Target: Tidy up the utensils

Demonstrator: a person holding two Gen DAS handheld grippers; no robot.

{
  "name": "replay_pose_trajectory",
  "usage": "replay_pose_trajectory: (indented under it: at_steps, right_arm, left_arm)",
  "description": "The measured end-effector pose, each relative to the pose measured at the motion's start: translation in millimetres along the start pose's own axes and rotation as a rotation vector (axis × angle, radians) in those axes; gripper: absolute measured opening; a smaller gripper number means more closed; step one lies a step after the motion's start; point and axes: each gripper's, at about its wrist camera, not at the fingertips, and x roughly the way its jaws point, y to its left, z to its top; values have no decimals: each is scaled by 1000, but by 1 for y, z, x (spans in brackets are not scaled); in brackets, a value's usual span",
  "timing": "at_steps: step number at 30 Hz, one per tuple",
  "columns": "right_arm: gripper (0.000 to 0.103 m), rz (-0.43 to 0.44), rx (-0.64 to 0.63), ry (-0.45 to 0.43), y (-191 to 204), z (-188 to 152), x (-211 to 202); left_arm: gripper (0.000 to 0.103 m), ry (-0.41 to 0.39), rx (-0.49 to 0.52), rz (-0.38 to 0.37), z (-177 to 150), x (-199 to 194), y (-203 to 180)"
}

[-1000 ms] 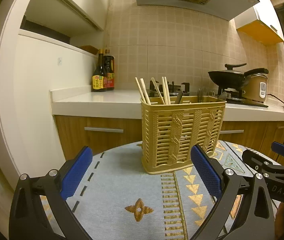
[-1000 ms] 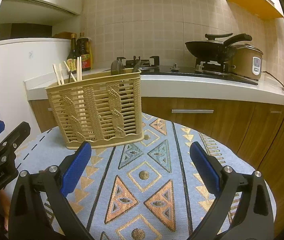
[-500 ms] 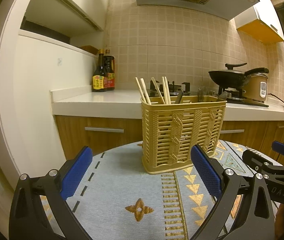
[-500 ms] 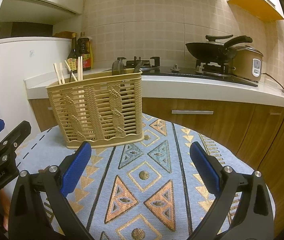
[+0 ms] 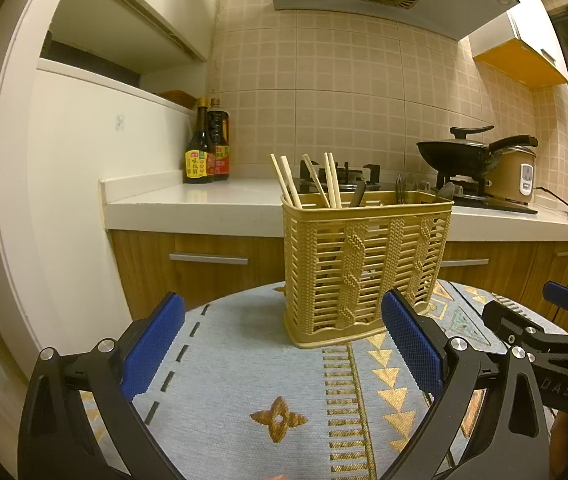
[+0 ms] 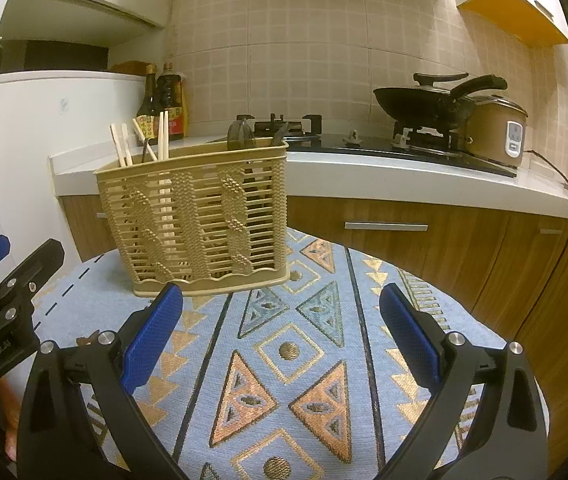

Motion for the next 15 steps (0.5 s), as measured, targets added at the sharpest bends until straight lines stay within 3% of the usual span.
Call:
replay_pose_trajectory:
  at_steps: [15]
  right_arm:
    - [94,7,7,3,-2,0,0]
  left_arm:
    - [95,1,0,-1,0,0,0]
